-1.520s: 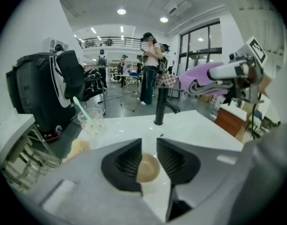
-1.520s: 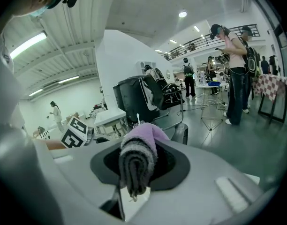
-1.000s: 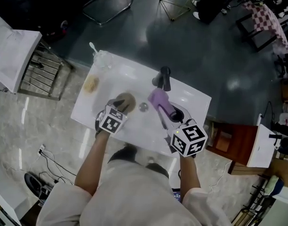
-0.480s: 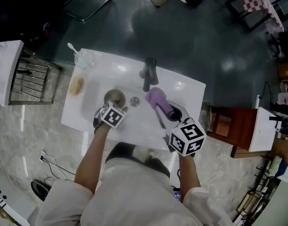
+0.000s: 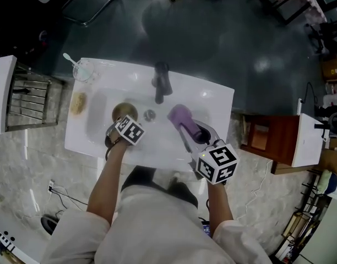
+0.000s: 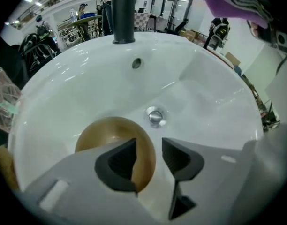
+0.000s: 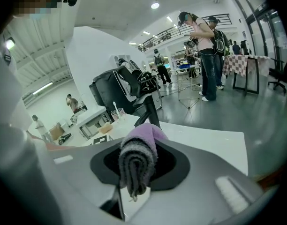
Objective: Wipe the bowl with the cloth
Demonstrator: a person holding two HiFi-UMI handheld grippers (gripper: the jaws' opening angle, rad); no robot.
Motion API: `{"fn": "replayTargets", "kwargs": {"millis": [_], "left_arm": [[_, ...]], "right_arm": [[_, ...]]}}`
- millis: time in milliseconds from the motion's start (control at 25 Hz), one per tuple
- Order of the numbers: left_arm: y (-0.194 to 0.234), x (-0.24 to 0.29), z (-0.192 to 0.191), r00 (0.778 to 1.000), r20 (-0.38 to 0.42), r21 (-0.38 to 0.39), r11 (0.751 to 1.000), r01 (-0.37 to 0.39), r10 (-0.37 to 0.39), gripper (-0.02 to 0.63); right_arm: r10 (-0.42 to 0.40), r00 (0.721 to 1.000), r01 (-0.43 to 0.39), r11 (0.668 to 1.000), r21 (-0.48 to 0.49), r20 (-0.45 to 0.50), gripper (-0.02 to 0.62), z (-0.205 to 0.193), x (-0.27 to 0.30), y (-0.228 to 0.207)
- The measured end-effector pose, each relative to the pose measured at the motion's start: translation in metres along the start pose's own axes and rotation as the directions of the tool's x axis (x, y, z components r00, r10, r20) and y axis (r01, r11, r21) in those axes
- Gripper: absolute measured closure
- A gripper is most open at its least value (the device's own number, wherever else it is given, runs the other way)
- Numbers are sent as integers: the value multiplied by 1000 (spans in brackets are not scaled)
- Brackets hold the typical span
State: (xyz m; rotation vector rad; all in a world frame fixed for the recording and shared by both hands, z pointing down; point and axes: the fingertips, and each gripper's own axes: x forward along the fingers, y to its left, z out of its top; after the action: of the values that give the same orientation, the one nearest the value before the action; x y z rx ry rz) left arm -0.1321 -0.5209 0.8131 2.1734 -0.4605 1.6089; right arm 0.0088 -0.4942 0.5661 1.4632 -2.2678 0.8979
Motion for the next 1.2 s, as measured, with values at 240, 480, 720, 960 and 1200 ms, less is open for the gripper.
{"fn": "replayTargets", "kwargs": {"millis": [240, 480, 720, 960, 1200], "left_arm": [[1, 10, -2, 998, -53, 70, 997, -38, 41, 485], [-1, 10, -5, 996, -70, 93, 995, -46, 52, 540], [-5, -7, 8, 996, 3, 96, 992, -85, 85, 585], [-29, -35, 26, 993, 115, 24, 999, -36, 33, 594], [-60, -86, 50, 958, 286, -42, 999, 23, -10, 595]], "right_arm": [[-11, 1000, 11, 1000, 3, 1, 492, -4, -10, -7], [-19, 1000, 19, 1000, 8, 9, 491, -5, -20, -11], [-16, 1000, 15, 1000, 13, 18, 491, -9, -33, -16], [2, 999, -2, 1000, 3, 39, 491, -11, -58, -16], [23, 998, -22, 1000, -22, 62, 491, -13, -85, -9]]}}
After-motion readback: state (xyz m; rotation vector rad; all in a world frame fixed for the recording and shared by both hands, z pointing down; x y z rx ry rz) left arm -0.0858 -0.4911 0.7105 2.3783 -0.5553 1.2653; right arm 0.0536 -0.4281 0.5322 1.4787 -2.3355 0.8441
